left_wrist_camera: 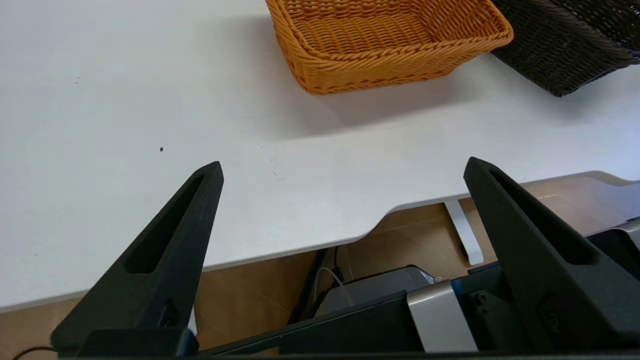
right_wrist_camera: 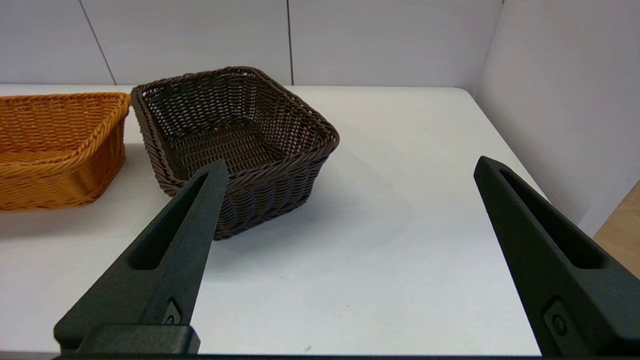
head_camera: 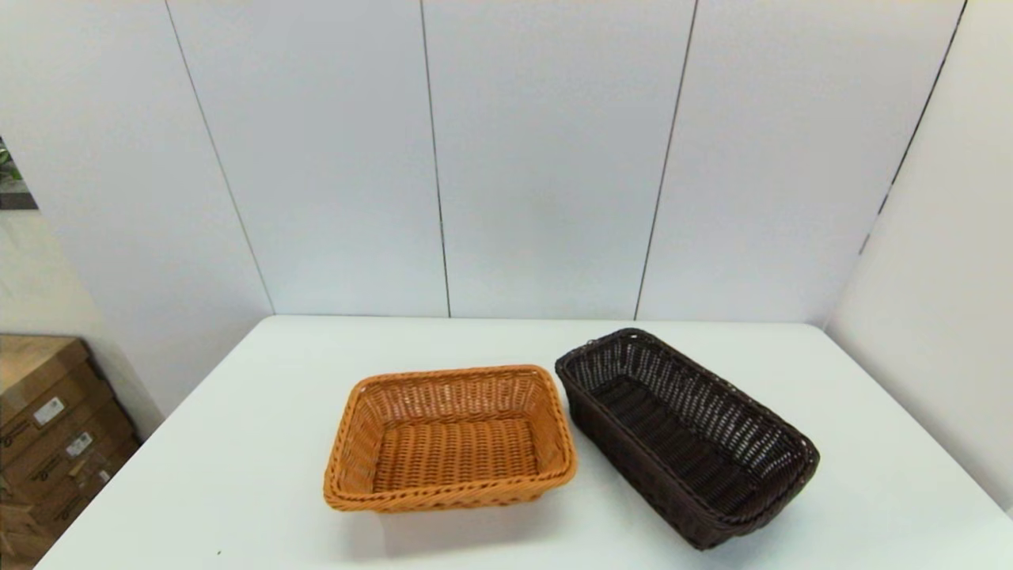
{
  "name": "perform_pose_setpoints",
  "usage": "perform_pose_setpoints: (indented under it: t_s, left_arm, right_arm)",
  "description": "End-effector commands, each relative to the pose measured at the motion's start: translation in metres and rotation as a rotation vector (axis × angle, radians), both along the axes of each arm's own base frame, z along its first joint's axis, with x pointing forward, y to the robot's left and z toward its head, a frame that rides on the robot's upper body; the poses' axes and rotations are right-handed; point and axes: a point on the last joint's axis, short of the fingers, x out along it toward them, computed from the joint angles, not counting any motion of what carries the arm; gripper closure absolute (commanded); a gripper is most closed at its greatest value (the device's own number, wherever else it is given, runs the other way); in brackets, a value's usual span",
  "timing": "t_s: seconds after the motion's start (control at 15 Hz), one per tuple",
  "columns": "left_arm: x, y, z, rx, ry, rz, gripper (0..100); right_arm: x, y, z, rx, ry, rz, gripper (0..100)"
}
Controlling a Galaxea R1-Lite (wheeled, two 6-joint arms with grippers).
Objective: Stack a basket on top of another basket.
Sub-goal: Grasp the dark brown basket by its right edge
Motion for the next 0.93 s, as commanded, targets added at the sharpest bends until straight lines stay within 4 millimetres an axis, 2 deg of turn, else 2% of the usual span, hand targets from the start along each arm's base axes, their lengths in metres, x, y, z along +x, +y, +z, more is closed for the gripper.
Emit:
perform_pose_setpoints:
  t_s: [0.07,0.4,0.6,0.73,0.93]
  left_arm:
    - [-0.009,0.000,-0.009,-0.001,-0.080,0.009,0]
    - [-0.018,0.001,-0.004,0.010,-0.244,0.032,0]
    - [-0.016,0.003,0.004,0.127,-0.370,0.125,0]
    - [-0.022,0.004,0.001,0.201,-0.434,0.171,0]
    - [-0.023,0.004,-0.005,0.215,-0.453,0.176,0]
  right_arm:
    - [0.000,0.000,0.000,0.000,0.001,0.000,0]
    - [0.000,0.000,0.000,0.000,0.001,0.000,0]
    - [0.000,0.000,0.000,0.000,0.001,0.000,0]
    - [0.000,0.000,0.000,0.000,0.000,0.000,0]
    - [0.000,0.000,0.000,0.000,0.001,0.000,0]
